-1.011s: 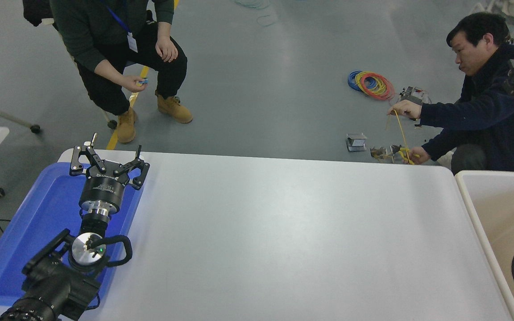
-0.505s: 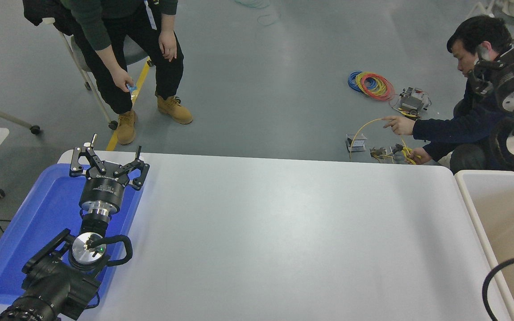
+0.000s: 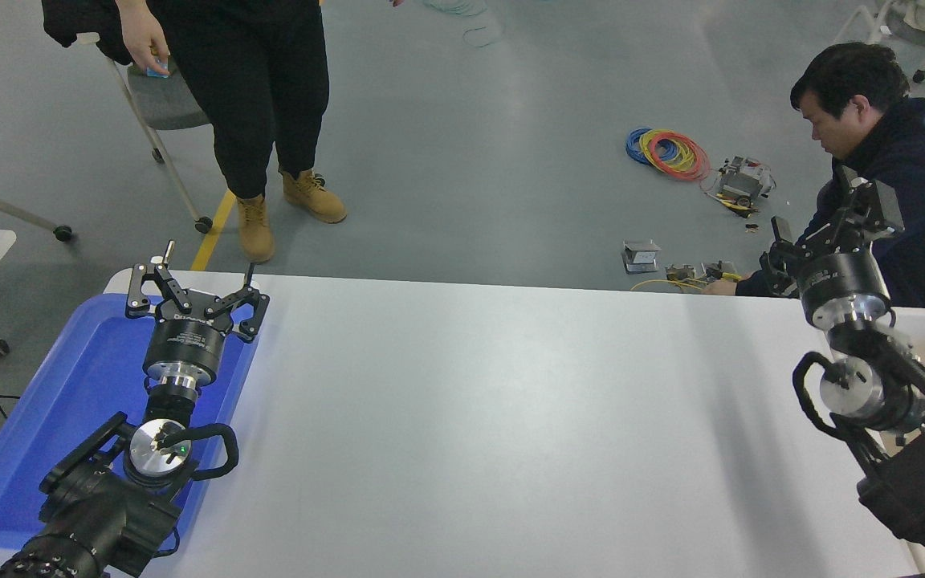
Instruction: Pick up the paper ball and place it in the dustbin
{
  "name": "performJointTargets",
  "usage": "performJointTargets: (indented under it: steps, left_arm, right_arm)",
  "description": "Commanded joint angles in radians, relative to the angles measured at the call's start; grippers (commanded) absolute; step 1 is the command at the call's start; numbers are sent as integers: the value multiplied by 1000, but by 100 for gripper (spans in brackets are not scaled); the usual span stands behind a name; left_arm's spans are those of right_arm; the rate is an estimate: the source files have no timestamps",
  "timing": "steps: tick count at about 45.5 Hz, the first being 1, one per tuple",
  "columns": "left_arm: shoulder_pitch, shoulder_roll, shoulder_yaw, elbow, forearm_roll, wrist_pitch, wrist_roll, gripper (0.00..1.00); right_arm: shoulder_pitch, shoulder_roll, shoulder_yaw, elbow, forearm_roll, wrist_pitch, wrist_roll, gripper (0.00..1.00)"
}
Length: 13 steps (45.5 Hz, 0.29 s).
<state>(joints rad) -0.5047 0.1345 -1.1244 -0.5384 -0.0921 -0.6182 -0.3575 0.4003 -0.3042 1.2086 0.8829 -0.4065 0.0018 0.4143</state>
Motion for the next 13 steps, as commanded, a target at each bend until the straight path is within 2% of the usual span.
performJointTargets:
  steps: [1,13]
  left_arm:
    - [0,-1,0,0,0,0,0,100]
    - [0,0,0,0,0,0,0,100]
  right_arm:
    - [-48,30,-3,-1,-12,14,18,100]
    - [-48,25,-1,-1,-12,14,20,100]
